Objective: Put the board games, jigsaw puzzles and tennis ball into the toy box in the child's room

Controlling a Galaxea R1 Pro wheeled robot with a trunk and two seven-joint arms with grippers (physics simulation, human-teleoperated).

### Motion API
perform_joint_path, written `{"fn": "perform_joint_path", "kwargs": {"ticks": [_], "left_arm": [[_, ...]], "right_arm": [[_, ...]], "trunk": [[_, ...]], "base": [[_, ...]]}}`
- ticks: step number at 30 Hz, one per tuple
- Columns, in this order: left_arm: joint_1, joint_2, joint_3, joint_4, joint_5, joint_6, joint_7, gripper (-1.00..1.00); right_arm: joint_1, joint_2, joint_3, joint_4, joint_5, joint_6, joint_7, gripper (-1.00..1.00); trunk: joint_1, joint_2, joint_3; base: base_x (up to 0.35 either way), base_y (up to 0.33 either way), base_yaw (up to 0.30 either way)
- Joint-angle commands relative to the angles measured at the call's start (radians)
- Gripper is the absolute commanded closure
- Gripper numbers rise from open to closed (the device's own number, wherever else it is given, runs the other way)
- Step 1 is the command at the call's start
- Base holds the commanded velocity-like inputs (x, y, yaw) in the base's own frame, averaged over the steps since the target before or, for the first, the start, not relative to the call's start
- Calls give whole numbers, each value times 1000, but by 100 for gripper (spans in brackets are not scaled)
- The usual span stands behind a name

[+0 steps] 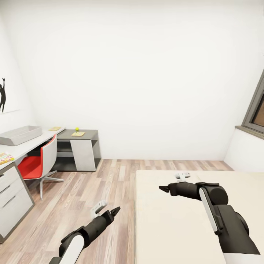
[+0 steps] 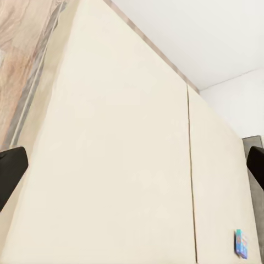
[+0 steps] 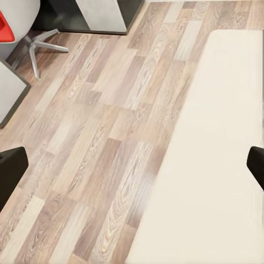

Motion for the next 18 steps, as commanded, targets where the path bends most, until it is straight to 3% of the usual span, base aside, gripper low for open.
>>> {"fn": "perform_joint_path", "kwargs": {"ticks": [1, 18], "left_arm": [[0, 0, 0, -1, 11, 3, 9, -100], [0, -1, -1, -1, 11, 3, 9, -100]], "right_arm": [[0, 0, -1, 0, 5, 4, 6, -100], [0, 0, -1, 0, 5, 4, 6, -100]], "trunk": [[0, -1, 0], [0, -1, 0]], "base": [[0, -149, 0], [0, -141, 0]]}}
